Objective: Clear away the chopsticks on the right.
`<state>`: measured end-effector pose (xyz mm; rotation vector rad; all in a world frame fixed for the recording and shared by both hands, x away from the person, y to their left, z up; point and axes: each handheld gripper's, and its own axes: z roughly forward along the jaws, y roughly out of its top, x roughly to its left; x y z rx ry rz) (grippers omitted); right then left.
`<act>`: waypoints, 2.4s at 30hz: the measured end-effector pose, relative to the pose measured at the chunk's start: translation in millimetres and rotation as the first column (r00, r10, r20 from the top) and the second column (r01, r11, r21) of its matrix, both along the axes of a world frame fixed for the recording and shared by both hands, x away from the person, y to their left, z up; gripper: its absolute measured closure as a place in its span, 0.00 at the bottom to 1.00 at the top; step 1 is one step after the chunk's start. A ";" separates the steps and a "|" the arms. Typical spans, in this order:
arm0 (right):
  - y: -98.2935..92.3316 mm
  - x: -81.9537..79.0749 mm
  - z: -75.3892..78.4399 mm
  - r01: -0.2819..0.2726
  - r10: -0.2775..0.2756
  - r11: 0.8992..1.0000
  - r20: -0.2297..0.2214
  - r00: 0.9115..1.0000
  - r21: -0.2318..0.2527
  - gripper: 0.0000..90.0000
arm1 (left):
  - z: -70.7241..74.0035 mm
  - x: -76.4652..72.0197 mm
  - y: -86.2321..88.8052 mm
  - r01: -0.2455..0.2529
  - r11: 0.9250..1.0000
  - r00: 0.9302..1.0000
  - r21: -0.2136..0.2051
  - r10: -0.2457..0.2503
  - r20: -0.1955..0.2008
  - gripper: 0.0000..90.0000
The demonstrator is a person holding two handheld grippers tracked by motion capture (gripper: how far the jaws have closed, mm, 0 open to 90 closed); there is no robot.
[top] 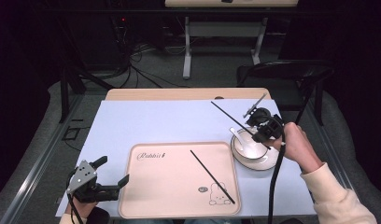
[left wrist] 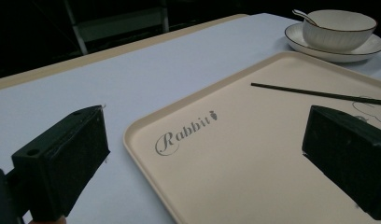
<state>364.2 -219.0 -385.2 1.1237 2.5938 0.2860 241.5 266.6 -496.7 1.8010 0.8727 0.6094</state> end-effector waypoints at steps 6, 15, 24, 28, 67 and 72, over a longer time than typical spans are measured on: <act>13.1 -12.1 -5.1 -0.026 0.026 1.000 -0.012 1.000 -0.006 0.95 | 0.0 0.0 0.0 0.000 1.000 1.000 0.000 0.000 0.000 0.00; 32.2 -24.5 -22.2 -0.051 0.052 0.999 -0.039 0.998 0.018 0.95 | 0.0 0.2 0.0 -0.002 1.000 1.000 -0.003 0.002 0.001 0.00; 42.0 -27.8 -47.2 -0.022 0.025 0.998 -0.059 0.998 0.056 0.95 | -0.3 -2.2 1.8 -0.008 1.000 1.000 -0.006 0.008 0.002 0.00; 44.4 -27.7 -57.4 -0.013 0.018 0.998 -0.068 0.998 0.066 0.95 | -0.2 -5.1 3.1 -0.016 1.000 1.000 0.000 0.016 -0.002 0.00; 78.7 -36.1 -136.3 -0.010 0.010 1.000 -0.224 0.974 0.005 0.94 | 0.3 -6.2 2.9 -0.004 1.000 1.000 0.004 0.004 0.008 0.00; 82.9 -38.0 -137.0 -0.005 0.008 1.000 -0.227 0.974 0.011 0.94 | 0.3 -4.8 2.1 0.002 1.000 1.000 0.004 -0.002 0.009 0.00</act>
